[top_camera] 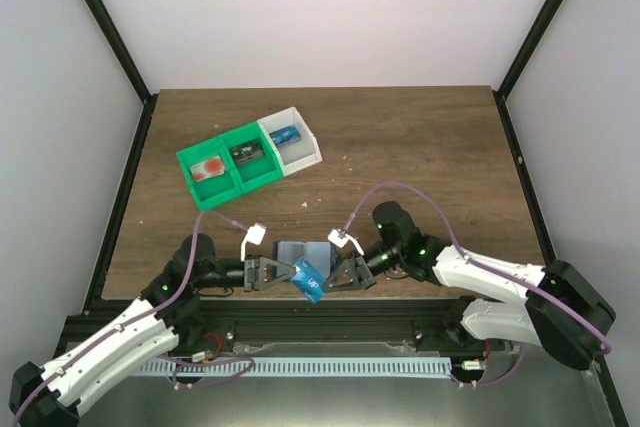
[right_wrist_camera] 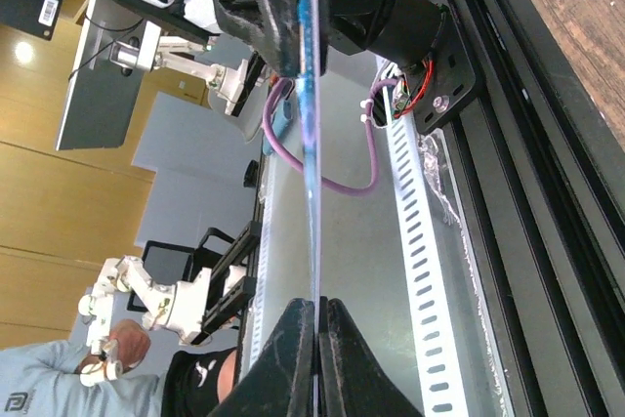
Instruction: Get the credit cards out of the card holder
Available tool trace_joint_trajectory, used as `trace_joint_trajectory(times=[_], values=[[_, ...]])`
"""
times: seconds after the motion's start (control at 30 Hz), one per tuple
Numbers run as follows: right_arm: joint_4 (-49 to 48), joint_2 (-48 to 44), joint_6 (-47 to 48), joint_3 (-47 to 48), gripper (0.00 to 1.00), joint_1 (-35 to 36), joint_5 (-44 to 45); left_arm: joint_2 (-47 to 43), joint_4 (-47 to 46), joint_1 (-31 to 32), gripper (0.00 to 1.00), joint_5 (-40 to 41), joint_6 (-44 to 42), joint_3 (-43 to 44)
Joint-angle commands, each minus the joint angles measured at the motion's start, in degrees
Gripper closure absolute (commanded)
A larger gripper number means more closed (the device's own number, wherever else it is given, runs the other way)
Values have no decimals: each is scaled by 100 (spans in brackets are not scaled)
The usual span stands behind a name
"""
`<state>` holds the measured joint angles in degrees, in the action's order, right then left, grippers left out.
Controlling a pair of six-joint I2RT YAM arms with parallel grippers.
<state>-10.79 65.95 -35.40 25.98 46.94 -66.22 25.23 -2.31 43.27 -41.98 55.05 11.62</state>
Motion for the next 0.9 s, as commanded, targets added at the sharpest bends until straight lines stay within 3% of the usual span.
trace_joint_trajectory(times=[0.0, 0.23, 0.4, 0.47, 0.53, 0.67, 0.87], values=[[-45, -38, -66, 107, 96, -31, -15, 143, -7, -3, 100, -183, -210, 286], [-274, -538, -865, -155, 52, -38, 1024, -84, 210, -10, 100, 809, -29, 328], [12, -1294, -1038, -197, 24, -37, 2041, -602, 819, -20, 100, 2525, 118, 478], [91, -1541, -1105, -199, 16, -36, 2324, -805, 785, -20, 100, 3144, 245, 486], [145, -1736, -1163, -204, 1, -36, 2441, -865, 694, -33, 100, 3723, 346, 489], [371, -2039, -1165, -180, 0, -36, 2664, -561, 892, -65, 100, 4934, 272, 841], [713, -2353, -964, -85, 0, -36, 3053, 925, 832, -349, 100, 5431, -98, 1753]])
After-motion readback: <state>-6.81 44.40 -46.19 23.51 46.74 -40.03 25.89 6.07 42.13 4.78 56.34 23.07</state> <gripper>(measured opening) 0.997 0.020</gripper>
